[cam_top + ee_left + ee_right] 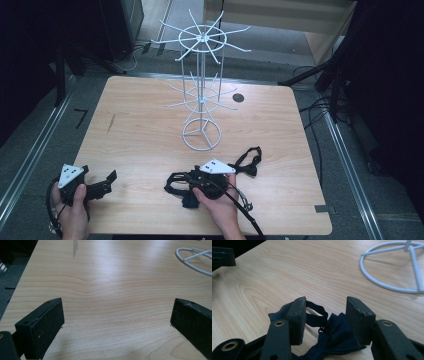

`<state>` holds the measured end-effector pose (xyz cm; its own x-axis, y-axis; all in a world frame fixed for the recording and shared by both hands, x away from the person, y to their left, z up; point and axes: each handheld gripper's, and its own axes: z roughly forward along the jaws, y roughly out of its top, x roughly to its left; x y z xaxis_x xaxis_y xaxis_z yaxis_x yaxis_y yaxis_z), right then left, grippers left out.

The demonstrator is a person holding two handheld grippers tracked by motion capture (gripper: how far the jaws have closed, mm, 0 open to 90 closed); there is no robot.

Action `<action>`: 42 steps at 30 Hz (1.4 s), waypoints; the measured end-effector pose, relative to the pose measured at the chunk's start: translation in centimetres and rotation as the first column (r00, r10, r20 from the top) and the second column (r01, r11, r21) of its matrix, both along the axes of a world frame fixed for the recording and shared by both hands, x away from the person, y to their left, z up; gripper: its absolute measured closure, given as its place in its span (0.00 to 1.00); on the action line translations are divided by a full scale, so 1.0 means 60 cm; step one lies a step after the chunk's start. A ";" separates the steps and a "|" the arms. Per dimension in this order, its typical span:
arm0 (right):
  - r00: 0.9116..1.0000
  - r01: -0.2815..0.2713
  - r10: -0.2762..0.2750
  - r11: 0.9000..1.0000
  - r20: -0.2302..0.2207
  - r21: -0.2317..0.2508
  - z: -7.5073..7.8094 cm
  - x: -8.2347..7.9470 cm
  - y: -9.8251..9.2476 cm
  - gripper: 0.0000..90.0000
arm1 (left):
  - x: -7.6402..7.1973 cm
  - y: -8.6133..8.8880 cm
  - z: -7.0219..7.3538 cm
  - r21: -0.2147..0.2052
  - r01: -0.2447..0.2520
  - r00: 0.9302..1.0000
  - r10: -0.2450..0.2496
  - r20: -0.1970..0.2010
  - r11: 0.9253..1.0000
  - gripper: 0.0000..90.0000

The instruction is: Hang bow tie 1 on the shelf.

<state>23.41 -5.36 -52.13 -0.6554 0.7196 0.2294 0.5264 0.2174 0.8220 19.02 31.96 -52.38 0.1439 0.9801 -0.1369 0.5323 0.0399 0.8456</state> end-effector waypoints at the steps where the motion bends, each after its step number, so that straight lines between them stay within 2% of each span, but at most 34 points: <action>1: 1.000 -0.015 0.015 1.000 -0.004 -0.009 -0.002 0.003 0.005 0.59 | 0.000 0.000 0.000 0.000 0.000 1.000 0.000 -0.001 1.000 0.00; 12: 0.998 -0.054 0.052 0.996 -0.028 -0.073 -0.012 0.007 0.029 0.62 | 0.001 0.001 0.000 -0.004 0.004 1.000 -0.004 -0.003 1.000 0.00; 15: 0.998 -0.056 0.053 0.993 -0.035 -0.100 -0.017 0.008 0.034 0.63 | 0.001 0.001 0.000 -0.004 0.003 1.000 -0.003 -0.003 1.000 0.00; 16: 0.998 -0.052 0.048 0.991 -0.039 -0.123 -0.020 0.006 0.037 0.63 | 0.001 0.001 0.000 -0.005 0.004 1.000 -0.004 -0.004 1.000 0.00; 17: 0.998 -0.052 0.048 0.991 -0.039 -0.123 -0.020 0.006 0.037 0.63 | 0.001 0.001 0.000 -0.006 0.004 1.000 -0.004 -0.004 1.000 0.00; 20: 0.999 -0.042 0.039 0.986 -0.022 -0.159 -0.023 0.004 0.039 0.69 | 0.001 0.001 0.000 -0.008 0.004 1.000 -0.004 -0.005 1.000 0.00; 22: 0.999 -0.040 0.036 0.987 -0.023 -0.159 -0.022 0.004 0.038 0.70 | 0.001 0.001 0.000 -0.008 0.004 1.000 -0.004 -0.005 1.000 0.00; 27: 0.999 -0.040 0.038 0.984 -0.017 -0.173 -0.024 0.001 0.038 0.83 | 0.001 0.001 0.000 -0.008 0.003 1.000 -0.004 -0.007 1.000 0.00; 28: 0.999 -0.040 0.038 0.984 -0.017 -0.173 -0.024 0.001 0.038 0.83 | 0.001 0.001 0.000 -0.008 0.003 1.000 -0.004 -0.007 1.000 0.00; 29: 0.999 -0.044 0.042 0.983 -0.013 -0.179 -0.024 0.000 0.039 0.88 | 0.001 0.001 0.000 -0.007 0.003 1.000 -0.003 -0.007 1.000 0.00; 33: 0.998 -0.054 0.050 0.985 -0.027 -0.164 -0.024 -0.001 0.037 0.95 | 0.001 0.001 0.000 -0.006 0.003 1.000 -0.003 -0.007 1.000 0.00; 42: 0.999 -0.041 0.043 0.989 0.011 -0.145 -0.017 -0.006 0.030 1.00 | 0.002 0.001 0.000 -0.008 0.003 1.000 -0.003 -0.007 1.000 0.00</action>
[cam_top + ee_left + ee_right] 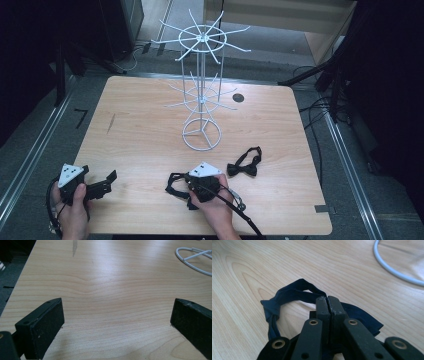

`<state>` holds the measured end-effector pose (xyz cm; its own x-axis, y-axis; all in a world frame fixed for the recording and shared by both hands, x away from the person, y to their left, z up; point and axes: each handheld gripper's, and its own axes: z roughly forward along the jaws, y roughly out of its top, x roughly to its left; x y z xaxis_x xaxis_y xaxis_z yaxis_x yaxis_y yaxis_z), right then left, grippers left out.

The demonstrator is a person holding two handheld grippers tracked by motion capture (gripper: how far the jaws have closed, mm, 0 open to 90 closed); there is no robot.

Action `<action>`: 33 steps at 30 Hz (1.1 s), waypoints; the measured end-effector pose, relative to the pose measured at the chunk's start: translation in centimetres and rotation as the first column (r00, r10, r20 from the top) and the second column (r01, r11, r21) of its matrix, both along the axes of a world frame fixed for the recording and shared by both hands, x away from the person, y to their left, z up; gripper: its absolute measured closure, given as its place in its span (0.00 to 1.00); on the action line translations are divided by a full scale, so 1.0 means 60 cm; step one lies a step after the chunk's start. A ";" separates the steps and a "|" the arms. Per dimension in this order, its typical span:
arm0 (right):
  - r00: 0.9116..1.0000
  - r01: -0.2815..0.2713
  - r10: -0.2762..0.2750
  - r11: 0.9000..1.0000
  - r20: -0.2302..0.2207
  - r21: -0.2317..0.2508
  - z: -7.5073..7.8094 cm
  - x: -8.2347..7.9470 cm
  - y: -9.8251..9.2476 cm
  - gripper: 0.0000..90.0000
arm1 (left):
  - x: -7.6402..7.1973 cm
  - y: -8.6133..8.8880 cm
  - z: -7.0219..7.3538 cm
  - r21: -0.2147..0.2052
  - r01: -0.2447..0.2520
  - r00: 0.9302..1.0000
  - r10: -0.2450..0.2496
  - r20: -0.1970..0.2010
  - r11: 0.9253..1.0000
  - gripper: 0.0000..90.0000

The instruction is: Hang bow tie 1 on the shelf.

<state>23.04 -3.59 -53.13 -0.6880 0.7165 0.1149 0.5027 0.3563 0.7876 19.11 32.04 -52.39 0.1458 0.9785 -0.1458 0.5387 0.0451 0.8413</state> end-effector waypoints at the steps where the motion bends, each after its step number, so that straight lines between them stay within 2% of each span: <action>1: 1.000 0.005 -0.005 1.000 0.014 0.009 0.004 -0.002 -0.002 1.00 | 0.000 0.000 0.000 0.000 0.000 1.000 0.000 0.000 1.000 0.00; 11: 0.995 0.040 -0.046 0.997 0.090 0.064 0.030 -0.006 -0.021 1.00 | 0.000 0.000 0.000 0.001 0.001 1.000 -0.001 0.000 1.000 0.00; 33: 0.979 0.068 -0.092 0.988 0.180 0.137 0.083 -0.011 -0.039 1.00 | 0.000 0.000 0.000 0.003 0.002 1.000 -0.002 0.001 1.000 0.00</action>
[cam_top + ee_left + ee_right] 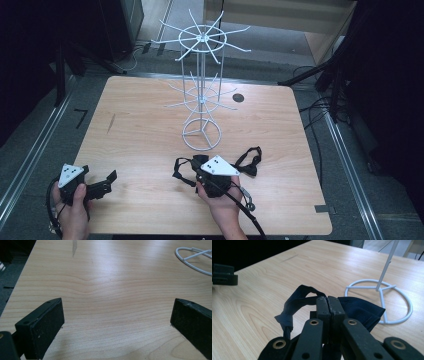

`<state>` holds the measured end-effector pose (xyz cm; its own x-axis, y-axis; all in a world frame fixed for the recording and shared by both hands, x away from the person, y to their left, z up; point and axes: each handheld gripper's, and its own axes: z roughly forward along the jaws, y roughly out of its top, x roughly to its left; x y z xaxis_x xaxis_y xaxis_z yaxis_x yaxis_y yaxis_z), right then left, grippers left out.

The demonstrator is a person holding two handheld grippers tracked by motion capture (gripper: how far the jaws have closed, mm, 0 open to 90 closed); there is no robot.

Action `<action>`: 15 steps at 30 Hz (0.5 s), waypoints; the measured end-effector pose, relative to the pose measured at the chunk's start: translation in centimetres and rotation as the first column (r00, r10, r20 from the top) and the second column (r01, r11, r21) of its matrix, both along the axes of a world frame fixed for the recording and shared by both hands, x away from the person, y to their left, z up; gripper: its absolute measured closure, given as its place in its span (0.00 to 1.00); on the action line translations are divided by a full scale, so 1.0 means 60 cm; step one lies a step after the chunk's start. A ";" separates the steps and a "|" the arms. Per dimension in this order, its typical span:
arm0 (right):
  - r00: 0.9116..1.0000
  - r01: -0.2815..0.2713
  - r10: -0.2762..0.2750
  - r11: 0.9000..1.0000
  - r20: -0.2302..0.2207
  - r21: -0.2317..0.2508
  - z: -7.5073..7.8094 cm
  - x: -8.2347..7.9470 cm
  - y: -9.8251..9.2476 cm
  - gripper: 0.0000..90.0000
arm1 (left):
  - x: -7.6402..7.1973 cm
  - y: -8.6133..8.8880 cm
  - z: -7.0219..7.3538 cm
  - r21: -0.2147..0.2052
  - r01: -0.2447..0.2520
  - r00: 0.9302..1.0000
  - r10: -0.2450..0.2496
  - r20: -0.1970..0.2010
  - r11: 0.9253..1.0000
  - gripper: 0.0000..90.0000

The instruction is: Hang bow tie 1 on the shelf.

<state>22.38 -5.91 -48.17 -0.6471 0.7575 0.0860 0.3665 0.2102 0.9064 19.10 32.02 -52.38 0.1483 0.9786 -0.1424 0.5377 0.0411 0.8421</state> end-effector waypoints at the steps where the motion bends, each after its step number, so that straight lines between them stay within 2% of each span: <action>1: 1.000 0.003 -0.003 1.000 0.009 0.005 0.006 0.000 -0.001 1.00 | 0.000 0.000 0.000 0.000 0.000 1.000 0.000 0.000 1.000 0.00; 15: 0.998 0.017 -0.019 0.999 0.058 0.036 0.039 0.001 -0.001 1.00 | 0.000 0.000 0.000 -0.001 -0.001 1.000 0.001 -0.001 1.000 0.00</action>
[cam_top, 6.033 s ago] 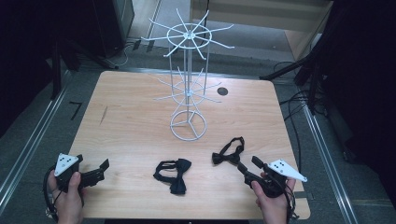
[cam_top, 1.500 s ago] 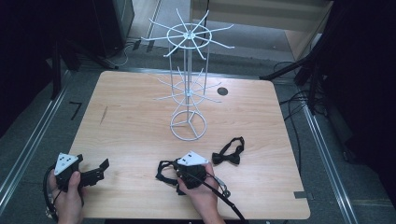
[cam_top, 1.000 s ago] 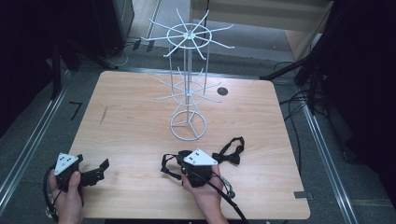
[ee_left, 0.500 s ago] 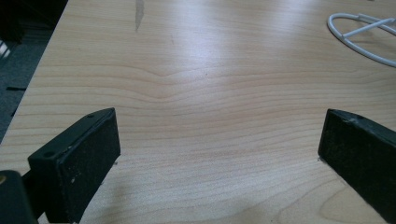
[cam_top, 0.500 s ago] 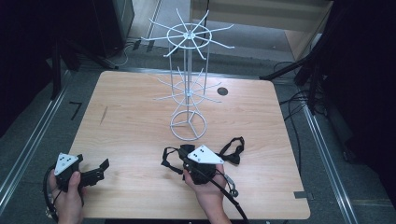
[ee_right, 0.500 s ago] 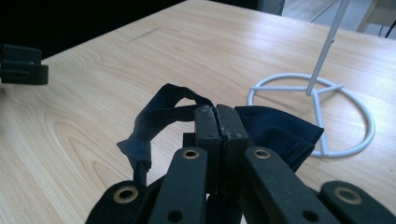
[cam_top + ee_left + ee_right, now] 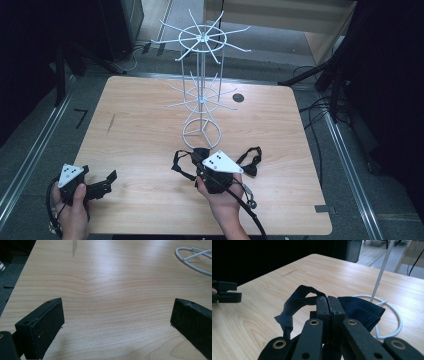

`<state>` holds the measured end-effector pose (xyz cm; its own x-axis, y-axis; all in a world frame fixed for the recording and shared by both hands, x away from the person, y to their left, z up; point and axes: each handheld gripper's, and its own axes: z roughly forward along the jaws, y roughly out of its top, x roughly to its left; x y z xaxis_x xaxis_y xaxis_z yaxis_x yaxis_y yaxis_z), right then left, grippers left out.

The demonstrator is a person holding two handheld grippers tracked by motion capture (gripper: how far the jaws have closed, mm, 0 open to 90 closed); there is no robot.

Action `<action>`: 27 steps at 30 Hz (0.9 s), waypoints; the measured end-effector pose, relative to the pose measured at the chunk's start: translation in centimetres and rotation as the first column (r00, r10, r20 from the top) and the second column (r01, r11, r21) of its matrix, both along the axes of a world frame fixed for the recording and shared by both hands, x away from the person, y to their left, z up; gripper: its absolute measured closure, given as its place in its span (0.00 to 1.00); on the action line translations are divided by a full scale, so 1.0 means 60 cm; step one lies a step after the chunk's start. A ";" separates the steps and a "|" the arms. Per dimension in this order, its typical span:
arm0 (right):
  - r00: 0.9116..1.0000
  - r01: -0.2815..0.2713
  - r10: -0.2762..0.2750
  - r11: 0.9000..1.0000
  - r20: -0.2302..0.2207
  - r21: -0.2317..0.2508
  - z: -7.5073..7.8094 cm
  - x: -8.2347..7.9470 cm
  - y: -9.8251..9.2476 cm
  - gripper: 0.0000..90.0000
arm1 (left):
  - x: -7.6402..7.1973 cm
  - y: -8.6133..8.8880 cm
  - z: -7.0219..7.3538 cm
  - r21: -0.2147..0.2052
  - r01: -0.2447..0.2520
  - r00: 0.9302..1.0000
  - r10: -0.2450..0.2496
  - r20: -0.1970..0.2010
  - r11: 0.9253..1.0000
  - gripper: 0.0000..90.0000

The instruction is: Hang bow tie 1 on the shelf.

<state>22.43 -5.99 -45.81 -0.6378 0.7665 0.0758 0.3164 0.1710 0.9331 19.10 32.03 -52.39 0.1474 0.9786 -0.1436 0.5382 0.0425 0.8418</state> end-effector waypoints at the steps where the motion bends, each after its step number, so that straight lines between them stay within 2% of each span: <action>1: 1.000 0.003 -0.003 1.000 0.005 0.004 0.004 0.000 0.000 1.00 | 0.000 0.000 0.000 0.000 0.000 1.000 0.000 0.000 1.000 0.00; 27: 0.998 0.017 -0.020 0.999 0.062 0.045 0.051 0.002 0.007 1.00 | 0.000 0.001 0.000 -0.004 0.001 1.000 -0.001 0.001 1.000 0.00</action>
<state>22.54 -5.56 -42.77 -0.6278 0.7751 0.0706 0.2604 0.1238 0.9575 19.10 32.08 -52.39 0.1488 0.9778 -0.1477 0.5376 0.0453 0.8420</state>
